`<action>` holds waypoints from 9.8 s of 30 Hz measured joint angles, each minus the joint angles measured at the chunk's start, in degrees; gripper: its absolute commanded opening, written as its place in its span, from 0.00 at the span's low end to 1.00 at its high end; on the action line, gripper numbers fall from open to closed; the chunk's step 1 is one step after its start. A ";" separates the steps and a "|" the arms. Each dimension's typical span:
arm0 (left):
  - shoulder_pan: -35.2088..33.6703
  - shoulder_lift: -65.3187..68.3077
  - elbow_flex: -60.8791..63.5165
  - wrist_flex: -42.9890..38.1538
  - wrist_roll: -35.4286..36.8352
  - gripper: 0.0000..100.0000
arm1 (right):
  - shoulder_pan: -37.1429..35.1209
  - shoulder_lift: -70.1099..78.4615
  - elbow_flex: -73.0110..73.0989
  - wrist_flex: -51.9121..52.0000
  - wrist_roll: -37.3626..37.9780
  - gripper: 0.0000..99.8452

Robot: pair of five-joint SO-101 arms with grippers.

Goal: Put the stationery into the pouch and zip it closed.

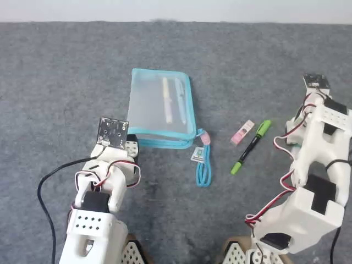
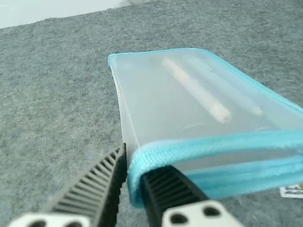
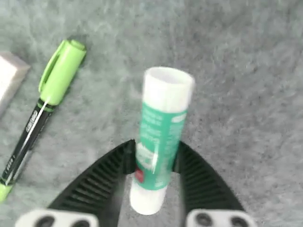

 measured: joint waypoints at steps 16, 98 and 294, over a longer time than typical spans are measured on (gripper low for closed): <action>0.00 0.00 0.00 0.00 0.00 0.01 | 0.00 0.00 8.09 -0.97 3.16 0.18; 13.54 0.00 1.05 0.00 -4.04 0.01 | -58.11 -8.44 -13.80 25.49 -11.08 0.19; 4.40 -0.09 1.05 -1.76 1.67 0.01 | -46.15 -15.56 -20.66 30.15 -11.25 0.17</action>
